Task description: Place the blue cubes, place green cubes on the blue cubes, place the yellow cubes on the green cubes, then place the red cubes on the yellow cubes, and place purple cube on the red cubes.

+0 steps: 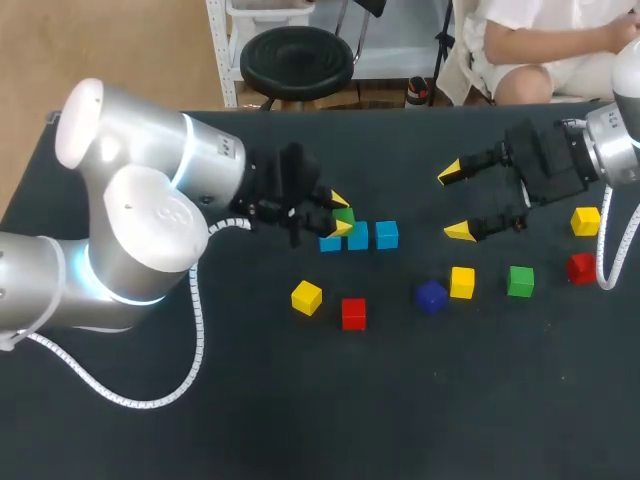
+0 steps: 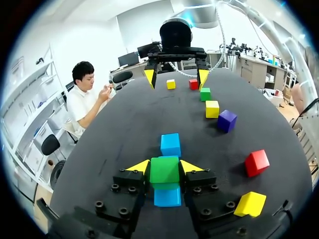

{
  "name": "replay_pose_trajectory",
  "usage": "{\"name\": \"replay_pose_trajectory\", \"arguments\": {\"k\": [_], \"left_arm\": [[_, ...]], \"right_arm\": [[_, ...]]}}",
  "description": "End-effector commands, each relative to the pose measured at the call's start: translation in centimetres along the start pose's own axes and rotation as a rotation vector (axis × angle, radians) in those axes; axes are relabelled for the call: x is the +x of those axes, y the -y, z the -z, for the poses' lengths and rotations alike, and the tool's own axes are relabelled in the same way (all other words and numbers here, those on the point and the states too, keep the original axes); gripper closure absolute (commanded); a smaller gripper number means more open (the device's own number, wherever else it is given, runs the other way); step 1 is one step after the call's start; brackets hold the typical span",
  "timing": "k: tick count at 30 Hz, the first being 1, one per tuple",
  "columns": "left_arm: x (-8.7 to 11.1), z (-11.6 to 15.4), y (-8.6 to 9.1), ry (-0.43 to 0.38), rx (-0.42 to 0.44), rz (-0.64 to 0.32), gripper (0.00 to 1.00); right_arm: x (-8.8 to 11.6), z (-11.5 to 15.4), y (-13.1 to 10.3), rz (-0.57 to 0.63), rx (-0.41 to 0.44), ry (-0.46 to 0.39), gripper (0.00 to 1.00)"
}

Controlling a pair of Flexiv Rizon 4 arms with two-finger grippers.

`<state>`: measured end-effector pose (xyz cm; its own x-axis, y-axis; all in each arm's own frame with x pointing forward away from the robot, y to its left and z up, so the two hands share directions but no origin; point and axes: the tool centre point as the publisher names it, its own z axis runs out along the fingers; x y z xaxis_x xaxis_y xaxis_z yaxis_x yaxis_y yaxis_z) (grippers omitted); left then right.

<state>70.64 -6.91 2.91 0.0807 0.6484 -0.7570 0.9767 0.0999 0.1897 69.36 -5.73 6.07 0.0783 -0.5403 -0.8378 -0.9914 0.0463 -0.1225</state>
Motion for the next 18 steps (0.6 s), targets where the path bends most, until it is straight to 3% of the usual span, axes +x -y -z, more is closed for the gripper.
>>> {"name": "replay_pose_trajectory", "arguments": {"k": [1, 3, 4, 6, 7, 8, 14, 18], "left_arm": [[-0.1, -0.2, -0.1, -0.006, 0.004, 0.004, 0.79], [-0.1, -0.2, 0.0, -0.006, 0.003, 0.007, 0.73], [0.0, -0.2, 0.0, -0.006, 0.003, 0.009, 0.64], [0.1, -0.2, 0.0, -0.006, 0.002, 0.012, 0.36], [0.1, -0.1, 0.0, -0.005, 0.002, 0.016, 0.13], [0.1, -0.1, -0.1, -0.001, 0.001, 0.021, 0.0], [-0.2, 0.4, -0.1, 0.053, -0.004, 0.062, 0.0], [-1.0, 1.1, 0.1, 0.137, 0.038, 0.103, 0.0]], "right_arm": [[0.0, 0.0, -0.1, 0.001, 0.002, 0.001, 0.0], [0.0, 0.0, -0.1, 0.001, 0.002, 0.001, 0.0], [0.0, 0.0, -0.1, 0.001, 0.002, 0.001, 0.0], [0.0, 0.0, -0.1, 0.001, 0.002, 0.001, 0.0], [0.0, 0.0, -0.1, 0.001, 0.002, 0.001, 0.0], [0.0, 0.0, -0.1, 0.001, 0.002, 0.001, 0.0], [0.0, 0.0, -0.1, 0.001, 0.002, 0.001, 0.0], [0.0, 0.0, -0.1, 0.001, 0.002, 0.001, 0.0]]}}
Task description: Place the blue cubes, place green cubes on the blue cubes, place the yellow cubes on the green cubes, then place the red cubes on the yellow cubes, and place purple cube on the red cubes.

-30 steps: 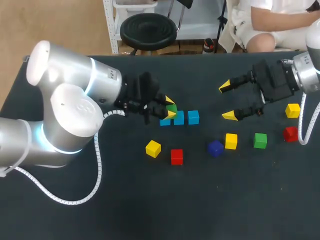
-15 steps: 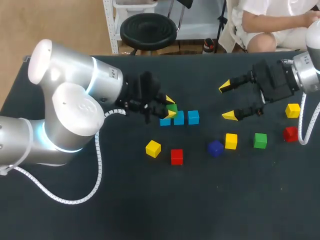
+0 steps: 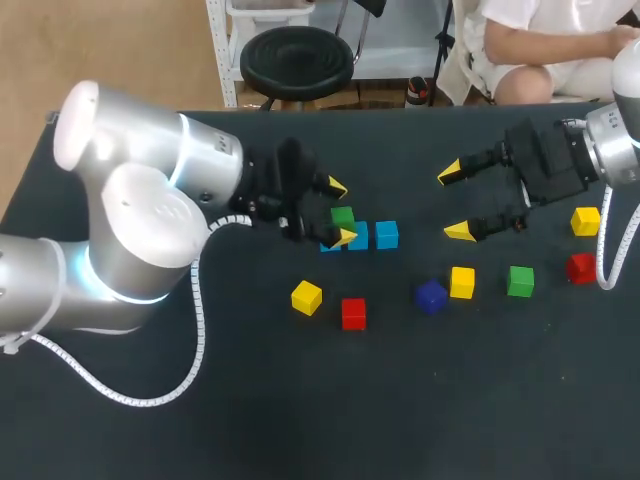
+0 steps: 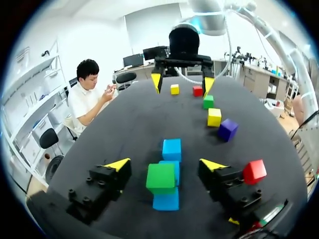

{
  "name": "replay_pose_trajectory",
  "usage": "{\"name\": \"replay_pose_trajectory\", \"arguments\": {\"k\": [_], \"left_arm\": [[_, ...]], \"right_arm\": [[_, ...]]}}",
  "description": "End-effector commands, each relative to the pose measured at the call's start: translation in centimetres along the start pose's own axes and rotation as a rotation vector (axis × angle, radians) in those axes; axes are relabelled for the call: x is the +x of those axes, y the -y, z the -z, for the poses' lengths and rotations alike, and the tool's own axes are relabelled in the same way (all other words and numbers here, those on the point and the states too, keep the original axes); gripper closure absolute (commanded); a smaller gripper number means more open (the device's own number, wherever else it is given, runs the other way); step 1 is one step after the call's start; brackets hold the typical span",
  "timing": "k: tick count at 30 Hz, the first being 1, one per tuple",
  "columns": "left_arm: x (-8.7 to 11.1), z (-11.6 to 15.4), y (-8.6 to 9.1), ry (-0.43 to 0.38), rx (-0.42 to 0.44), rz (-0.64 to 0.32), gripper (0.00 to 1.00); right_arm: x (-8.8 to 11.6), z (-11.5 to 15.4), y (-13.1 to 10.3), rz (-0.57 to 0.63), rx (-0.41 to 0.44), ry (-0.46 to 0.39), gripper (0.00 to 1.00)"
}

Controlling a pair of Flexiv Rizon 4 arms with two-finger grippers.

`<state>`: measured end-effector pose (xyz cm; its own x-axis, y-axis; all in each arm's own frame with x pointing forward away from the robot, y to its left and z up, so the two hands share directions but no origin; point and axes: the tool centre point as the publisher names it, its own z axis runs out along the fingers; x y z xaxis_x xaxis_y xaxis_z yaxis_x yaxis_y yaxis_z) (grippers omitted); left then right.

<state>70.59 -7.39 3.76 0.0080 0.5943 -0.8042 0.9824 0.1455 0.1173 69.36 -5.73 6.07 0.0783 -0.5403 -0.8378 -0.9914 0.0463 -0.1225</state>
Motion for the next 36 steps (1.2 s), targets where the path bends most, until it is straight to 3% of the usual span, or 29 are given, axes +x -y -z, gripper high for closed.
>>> {"name": "replay_pose_trajectory", "arguments": {"k": [1, 7, 11, 27, 36], "left_arm": [[-0.4, 1.1, 0.2, 0.09, 0.039, 0.024, 0.0], [-1.8, 2.4, 0.9, 0.161, 0.083, 0.04, 0.0], [-2.3, 3.3, 0.9, 0.16, 0.087, 0.045, 0.0], [-1.7, 6.0, 0.0, 0.108, 0.04, 0.075, 0.0], [-1.0, 7.1, -0.1, 0.12, 0.044, 0.099, 0.0]], "right_arm": [[0.0, 0.0, -0.1, 0.001, 0.002, 0.001, 0.0], [0.0, 0.0, -0.1, 0.001, 0.002, 0.001, 0.0], [0.0, 0.0, -0.1, 0.001, 0.002, 0.001, 0.0], [0.0, 0.0, -0.1, 0.001, 0.002, 0.001, 0.0], [0.0, 0.0, -0.1, 0.001, 0.002, 0.001, 0.0]]}}
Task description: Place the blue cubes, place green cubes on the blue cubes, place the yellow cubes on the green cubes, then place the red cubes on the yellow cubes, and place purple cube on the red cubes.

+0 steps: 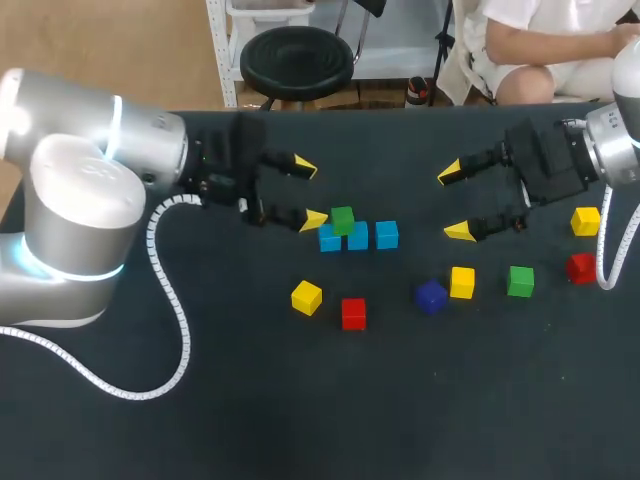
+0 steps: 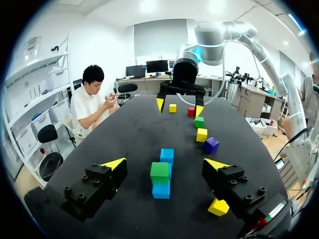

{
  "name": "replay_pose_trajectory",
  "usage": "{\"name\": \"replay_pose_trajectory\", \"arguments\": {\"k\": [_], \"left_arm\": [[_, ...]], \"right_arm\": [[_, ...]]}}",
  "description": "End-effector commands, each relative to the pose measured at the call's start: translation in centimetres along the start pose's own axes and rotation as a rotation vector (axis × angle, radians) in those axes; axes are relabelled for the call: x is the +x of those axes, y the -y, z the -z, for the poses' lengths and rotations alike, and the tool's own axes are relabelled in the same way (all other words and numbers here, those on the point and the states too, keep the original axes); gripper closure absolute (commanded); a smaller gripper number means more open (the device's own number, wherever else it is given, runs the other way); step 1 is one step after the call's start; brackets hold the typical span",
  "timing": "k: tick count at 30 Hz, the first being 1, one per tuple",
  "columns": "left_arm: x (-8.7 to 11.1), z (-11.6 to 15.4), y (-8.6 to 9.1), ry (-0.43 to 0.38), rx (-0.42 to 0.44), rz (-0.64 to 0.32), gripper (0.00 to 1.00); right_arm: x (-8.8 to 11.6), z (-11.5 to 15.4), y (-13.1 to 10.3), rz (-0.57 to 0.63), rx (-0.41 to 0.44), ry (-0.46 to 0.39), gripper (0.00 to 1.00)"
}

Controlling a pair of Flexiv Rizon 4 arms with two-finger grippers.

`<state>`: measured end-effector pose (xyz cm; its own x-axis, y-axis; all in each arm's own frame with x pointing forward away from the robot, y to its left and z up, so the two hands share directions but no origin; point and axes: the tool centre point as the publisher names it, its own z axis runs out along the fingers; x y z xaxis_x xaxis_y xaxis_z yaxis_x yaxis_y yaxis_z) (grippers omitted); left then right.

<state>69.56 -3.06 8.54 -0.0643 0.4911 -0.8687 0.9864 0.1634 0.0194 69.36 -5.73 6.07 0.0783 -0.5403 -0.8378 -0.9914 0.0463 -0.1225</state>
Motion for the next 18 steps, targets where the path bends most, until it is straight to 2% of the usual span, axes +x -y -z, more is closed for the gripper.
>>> {"name": "replay_pose_trajectory", "arguments": {"k": [1, 16, 18], "left_arm": [[0.3, 0.8, 0.0, 0.011, 0.004, 0.007, 0.0], [0.4, 1.3, 0.1, 0.029, 0.014, 0.005, 0.0], [0.4, 1.3, 0.1, 0.029, 0.014, 0.005, 0.0]], "right_arm": [[0.0, 0.0, -0.1, 0.001, 0.002, 0.001, 0.0], [0.0, 0.0, -0.1, 0.001, 0.002, 0.001, 0.0], [0.0, 1.0, -0.6, -0.015, 0.02, -0.034, 0.0]]}}
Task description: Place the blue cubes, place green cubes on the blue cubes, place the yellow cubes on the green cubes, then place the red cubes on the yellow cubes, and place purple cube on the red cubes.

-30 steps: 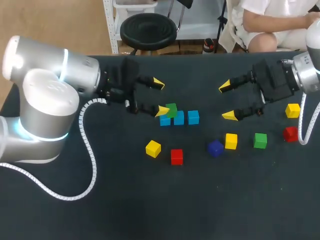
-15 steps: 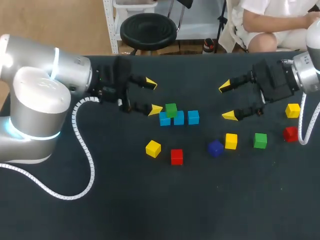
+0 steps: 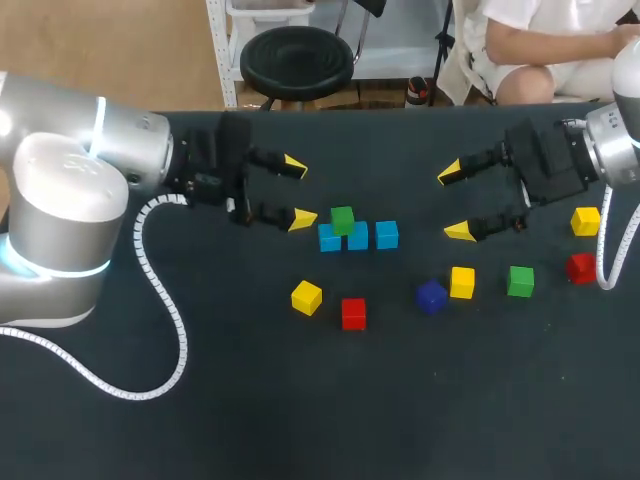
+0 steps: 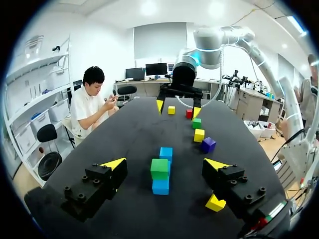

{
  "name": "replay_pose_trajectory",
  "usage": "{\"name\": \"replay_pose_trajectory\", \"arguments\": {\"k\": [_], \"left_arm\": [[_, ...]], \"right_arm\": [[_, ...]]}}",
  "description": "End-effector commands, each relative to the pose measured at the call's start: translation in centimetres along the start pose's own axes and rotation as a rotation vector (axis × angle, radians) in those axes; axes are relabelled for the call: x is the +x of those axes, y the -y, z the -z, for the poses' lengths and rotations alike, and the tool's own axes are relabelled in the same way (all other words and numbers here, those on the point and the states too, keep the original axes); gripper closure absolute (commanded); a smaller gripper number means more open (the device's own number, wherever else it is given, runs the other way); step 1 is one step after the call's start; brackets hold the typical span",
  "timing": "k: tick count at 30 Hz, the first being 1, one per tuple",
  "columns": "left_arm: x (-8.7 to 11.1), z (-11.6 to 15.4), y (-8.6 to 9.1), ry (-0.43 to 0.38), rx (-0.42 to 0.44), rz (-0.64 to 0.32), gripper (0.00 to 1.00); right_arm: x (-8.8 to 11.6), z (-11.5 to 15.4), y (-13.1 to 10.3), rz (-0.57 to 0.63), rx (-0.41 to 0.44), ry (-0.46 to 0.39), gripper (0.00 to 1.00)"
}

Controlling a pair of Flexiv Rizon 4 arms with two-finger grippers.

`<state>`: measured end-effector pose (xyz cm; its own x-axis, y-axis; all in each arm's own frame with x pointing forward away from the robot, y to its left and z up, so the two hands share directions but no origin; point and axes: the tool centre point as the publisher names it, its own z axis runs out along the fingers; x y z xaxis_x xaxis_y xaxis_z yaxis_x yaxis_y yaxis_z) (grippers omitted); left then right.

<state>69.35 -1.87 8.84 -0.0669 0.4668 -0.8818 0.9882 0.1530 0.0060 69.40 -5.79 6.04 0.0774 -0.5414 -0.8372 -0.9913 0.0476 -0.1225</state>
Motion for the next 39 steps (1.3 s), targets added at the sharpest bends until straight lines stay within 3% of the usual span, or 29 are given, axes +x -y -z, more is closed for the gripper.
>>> {"name": "replay_pose_trajectory", "arguments": {"k": [1, 10, 18, 25, 28, 39], "left_arm": [[0.1, 0.1, 0.1, 0.002, -0.002, -0.001, 0.0], [0.1, 0.1, 0.1, 0.002, -0.002, -0.001, 0.0], [0.1, 0.1, 0.1, 0.002, -0.002, -0.001, 0.0], [0.1, 0.1, 0.1, 0.002, -0.002, -0.001, 0.0], [0.1, 0.1, 0.1, 0.002, -0.002, -0.001, 0.0], [0.1, 0.1, 0.1, 0.002, -0.002, -0.001, 0.0]], "right_arm": [[-0.1, 1.6, -1.1, -0.017, 0.029, -0.041, 0.0], [0.0, 6.4, -7.3, -0.077, 0.109, -0.144, 0.0], [1.8, 8.3, -10.6, -0.047, 0.088, -0.177, 0.0], [4.2, 8.5, -9.8, 0.073, 0.054, -0.103, 0.0], [5.2, 8.0, -8.8, 0.05, 0.028, -0.082, 0.0], [5.3, 7.8, -8.5, 0.031, 0.02, -0.078, 0.0]]}}
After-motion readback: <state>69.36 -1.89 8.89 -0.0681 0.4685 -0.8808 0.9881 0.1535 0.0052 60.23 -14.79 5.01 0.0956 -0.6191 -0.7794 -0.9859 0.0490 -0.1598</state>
